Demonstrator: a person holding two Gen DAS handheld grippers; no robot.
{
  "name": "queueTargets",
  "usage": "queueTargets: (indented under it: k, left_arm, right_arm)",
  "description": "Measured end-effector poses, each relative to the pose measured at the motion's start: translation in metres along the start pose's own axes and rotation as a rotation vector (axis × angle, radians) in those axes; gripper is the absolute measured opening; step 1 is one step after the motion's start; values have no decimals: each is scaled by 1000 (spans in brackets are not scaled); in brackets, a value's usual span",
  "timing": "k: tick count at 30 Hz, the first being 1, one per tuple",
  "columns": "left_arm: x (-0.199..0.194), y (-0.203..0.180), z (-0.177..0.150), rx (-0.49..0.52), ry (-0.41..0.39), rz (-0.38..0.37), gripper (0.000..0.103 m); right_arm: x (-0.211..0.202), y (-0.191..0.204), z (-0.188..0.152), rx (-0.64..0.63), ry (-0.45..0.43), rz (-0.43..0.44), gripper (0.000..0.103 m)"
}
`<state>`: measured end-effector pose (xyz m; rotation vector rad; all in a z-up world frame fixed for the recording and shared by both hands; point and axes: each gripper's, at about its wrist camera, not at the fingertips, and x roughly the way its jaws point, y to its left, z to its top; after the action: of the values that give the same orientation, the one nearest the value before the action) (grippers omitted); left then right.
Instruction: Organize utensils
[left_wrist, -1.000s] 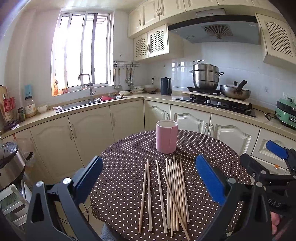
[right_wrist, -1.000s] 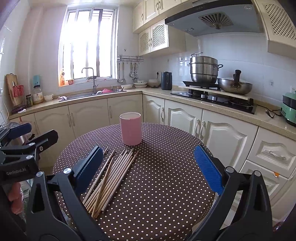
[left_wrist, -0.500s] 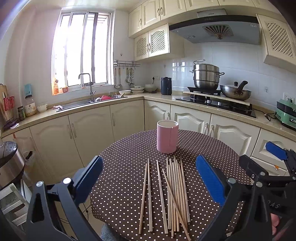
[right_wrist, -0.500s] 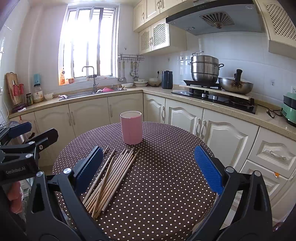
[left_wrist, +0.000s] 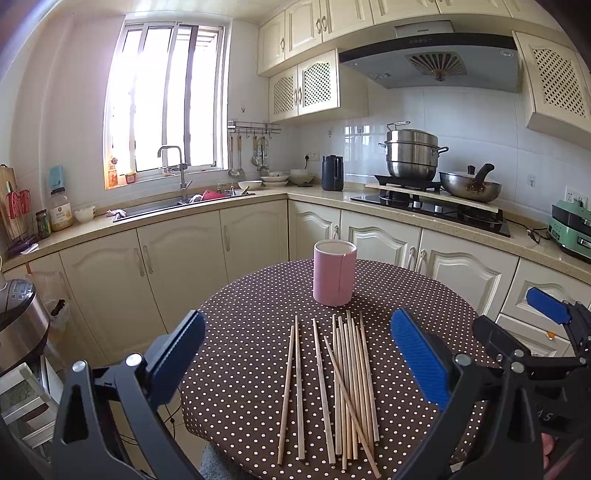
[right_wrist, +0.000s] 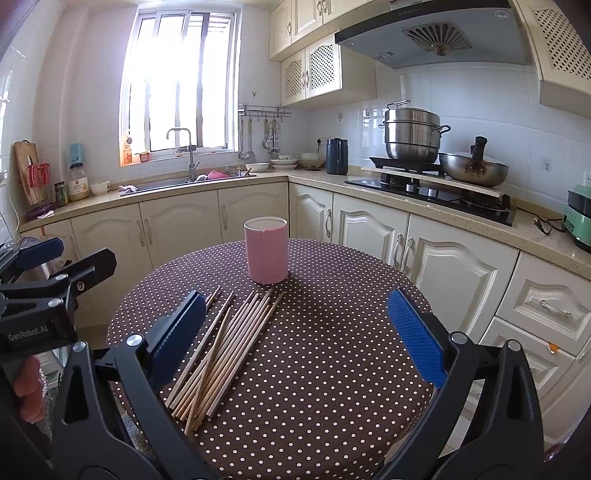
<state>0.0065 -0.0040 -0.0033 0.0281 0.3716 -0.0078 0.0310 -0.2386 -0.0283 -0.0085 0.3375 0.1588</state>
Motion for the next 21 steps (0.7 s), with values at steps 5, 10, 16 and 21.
queueTargets:
  k: [5,10,16,21]
  left_arm:
    - [-2,0,0,0,0,-2,99]
    - [-4,-2,0,4,2,-12,99]
    - [-4,-1,1,5,7,-16,99]
    - [5,1,0,2,40,-21,99]
  right_arm:
    - [-2,-1,-2,7,-4,-5,97]
    - [-3,-3,-1,10,-1,-14,97]
    - [-1,-6,0,17,7,-22,97]
    - [7,-8,-2,24,36,-24,97]
